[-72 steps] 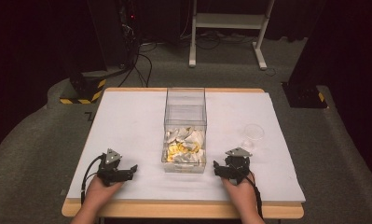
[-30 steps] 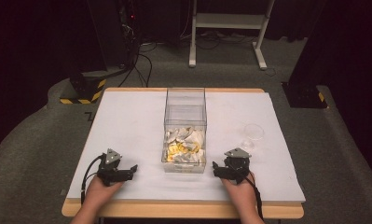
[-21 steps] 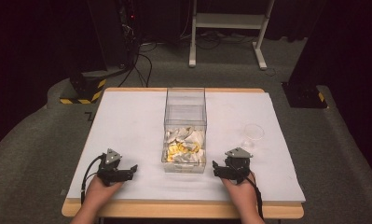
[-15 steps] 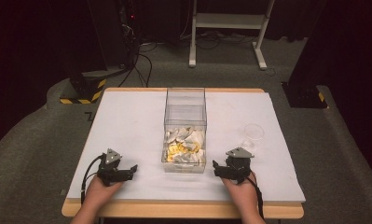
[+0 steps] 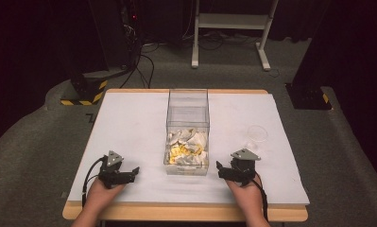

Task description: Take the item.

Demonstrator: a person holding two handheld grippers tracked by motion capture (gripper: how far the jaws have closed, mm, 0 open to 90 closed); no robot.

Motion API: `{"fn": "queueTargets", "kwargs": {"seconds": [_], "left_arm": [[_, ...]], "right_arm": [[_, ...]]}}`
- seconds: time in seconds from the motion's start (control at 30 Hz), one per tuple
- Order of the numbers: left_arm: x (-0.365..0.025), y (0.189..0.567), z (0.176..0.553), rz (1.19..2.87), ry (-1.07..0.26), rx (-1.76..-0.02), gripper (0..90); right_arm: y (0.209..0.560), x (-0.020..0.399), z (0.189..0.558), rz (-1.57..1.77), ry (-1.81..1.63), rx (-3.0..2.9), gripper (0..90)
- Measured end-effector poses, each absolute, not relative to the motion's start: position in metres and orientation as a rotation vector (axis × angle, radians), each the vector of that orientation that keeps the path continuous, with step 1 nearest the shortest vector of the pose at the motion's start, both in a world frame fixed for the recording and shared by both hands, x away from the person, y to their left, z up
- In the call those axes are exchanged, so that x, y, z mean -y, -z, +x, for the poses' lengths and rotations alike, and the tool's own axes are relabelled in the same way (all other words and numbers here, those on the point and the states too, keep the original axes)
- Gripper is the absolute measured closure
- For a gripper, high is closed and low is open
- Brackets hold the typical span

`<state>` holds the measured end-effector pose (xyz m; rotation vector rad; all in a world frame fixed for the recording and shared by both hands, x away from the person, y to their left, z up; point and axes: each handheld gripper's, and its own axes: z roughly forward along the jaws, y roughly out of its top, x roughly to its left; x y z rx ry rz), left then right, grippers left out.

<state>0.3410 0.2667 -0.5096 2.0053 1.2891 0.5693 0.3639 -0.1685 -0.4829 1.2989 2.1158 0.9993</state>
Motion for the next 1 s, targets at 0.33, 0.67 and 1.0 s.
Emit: {"fn": "queueTargets", "kwargs": {"seconds": [0.33,0.67,1.0], "left_arm": [[-0.267,0.510,0.341,2.005,-0.569,-1.289,15.3],[-0.267,0.510,0.341,2.005,-0.569,-1.289,15.3],[-0.267,0.510,0.341,2.005,-0.568,-1.290,15.3]], "right_arm": [[0.477,0.171,0.362,1.274,-1.029,-2.101,13.7],[0.471,0.173,0.360,1.251,-1.064,-2.082,13.8],[0.465,0.172,0.358,1.231,-1.092,-2.076,14.5]]}}
